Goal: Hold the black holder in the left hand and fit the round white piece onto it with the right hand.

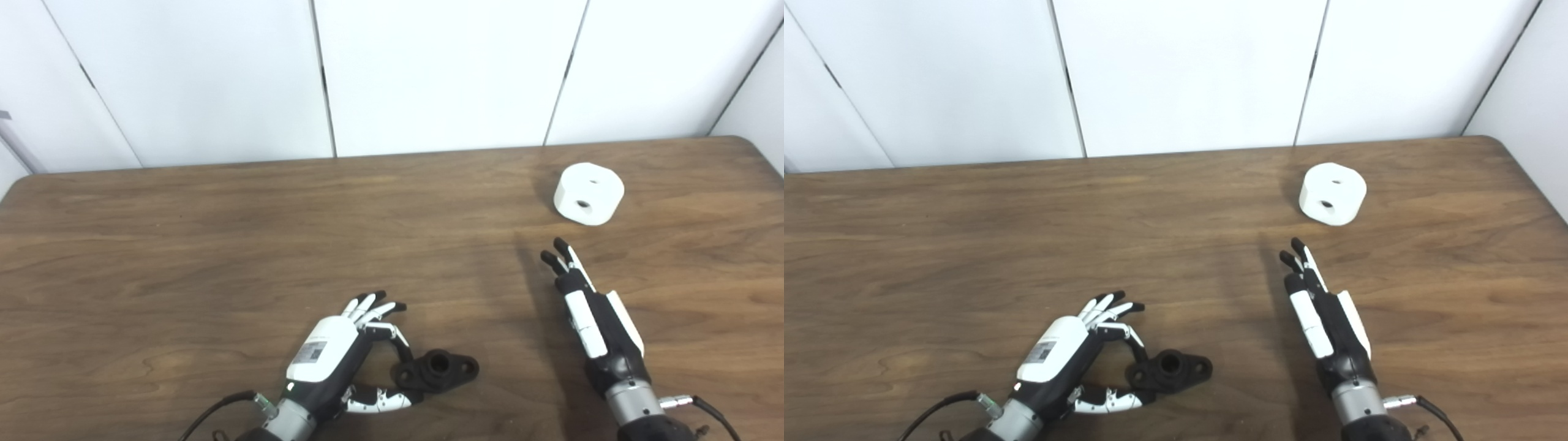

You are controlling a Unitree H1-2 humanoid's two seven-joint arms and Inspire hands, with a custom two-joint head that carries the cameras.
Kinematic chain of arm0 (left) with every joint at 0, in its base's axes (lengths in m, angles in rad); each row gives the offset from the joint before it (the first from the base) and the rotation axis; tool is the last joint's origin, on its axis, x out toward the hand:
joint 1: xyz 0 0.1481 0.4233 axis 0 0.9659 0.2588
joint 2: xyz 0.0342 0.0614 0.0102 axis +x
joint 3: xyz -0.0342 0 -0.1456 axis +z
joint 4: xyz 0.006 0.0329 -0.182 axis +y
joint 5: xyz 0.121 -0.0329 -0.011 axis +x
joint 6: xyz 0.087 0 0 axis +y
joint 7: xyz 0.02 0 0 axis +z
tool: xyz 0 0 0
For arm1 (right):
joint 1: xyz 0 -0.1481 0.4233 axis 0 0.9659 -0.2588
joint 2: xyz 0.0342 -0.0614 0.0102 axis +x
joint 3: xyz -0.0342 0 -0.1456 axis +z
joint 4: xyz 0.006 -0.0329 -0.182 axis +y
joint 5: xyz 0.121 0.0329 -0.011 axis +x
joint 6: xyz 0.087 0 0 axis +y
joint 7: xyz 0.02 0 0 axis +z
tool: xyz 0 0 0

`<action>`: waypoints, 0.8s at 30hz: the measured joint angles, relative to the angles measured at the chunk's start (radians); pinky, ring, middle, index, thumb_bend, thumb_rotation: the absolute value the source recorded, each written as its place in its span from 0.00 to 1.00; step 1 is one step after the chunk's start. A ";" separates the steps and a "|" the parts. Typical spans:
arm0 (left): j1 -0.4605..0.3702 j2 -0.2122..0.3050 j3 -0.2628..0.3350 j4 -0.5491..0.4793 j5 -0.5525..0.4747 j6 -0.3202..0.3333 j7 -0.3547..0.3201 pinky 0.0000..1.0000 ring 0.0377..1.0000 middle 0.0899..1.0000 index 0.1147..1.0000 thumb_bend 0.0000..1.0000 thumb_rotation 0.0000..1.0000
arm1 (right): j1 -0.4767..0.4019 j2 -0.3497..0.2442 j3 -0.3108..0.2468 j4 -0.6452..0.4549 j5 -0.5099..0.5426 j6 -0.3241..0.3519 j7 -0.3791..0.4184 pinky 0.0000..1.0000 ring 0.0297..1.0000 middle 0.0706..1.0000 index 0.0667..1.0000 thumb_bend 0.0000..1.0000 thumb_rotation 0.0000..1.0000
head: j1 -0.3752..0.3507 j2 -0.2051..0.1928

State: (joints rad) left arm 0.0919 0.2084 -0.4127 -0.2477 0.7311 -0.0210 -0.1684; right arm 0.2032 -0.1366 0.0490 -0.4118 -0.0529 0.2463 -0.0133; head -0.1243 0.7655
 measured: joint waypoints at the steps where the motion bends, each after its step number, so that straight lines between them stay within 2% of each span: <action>1: 0.000 0.000 0.000 0.003 -0.001 -0.004 0.003 1.00 0.99 0.89 0.42 0.50 0.06 | 0.000 0.000 0.000 0.000 0.000 0.000 0.000 1.00 1.00 0.94 0.99 0.68 1.00 | -0.006 -0.002; 7: 0.001 0.000 0.003 0.011 -0.001 -0.019 0.010 1.00 0.99 0.89 0.42 0.50 0.06 | 0.000 0.001 -0.001 0.000 0.002 0.001 -0.001 1.00 1.00 0.94 0.96 0.67 1.00 | -0.035 -0.009; 8: 0.001 0.000 0.004 0.013 -0.001 -0.023 0.011 1.00 0.99 0.89 0.42 0.51 0.06 | 0.000 0.001 -0.001 0.000 0.002 0.001 -0.001 1.00 1.00 0.94 0.94 0.64 0.97 | -0.040 -0.012; 10: 0.000 0.000 0.007 0.020 -0.006 -0.030 0.013 1.00 0.99 0.89 0.42 0.51 0.06 | -0.003 0.001 -0.008 0.000 0.013 0.000 0.000 0.94 0.94 0.93 0.90 0.60 0.76 | -0.057 -0.020; 12: -0.003 0.000 0.009 0.030 -0.013 -0.037 0.015 1.00 1.00 0.89 0.42 0.50 0.06 | -0.010 0.000 -0.018 -0.002 0.020 0.000 -0.001 0.89 0.92 0.91 0.88 0.58 0.62 | -0.063 -0.023; 15: -0.009 0.001 0.014 0.049 -0.025 -0.062 0.023 1.00 0.99 0.89 0.42 0.50 0.06 | -0.034 -0.006 -0.021 -0.041 -0.043 0.015 -0.004 0.96 0.95 0.91 0.86 0.57 0.52 | -0.113 -0.038; 20: -0.020 0.002 0.017 0.077 -0.036 -0.092 0.036 1.00 0.99 0.89 0.42 0.51 0.05 | -0.079 -0.023 -0.036 -0.079 -0.153 0.040 -0.008 0.95 0.94 0.91 0.86 0.60 0.42 | -0.170 -0.058; 24: -0.021 0.003 0.023 0.077 -0.037 -0.092 0.031 1.00 0.99 0.89 0.42 0.51 0.05 | -0.090 -0.041 -0.042 -0.079 -0.236 0.064 -0.006 0.98 0.95 0.92 0.86 0.66 0.40 | -0.189 -0.067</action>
State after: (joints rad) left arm 0.0706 0.2115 -0.3901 -0.1711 0.6937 -0.1126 -0.1377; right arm 0.1134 -0.1778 0.0067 -0.4910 -0.2894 0.3105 -0.0193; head -0.3129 0.6980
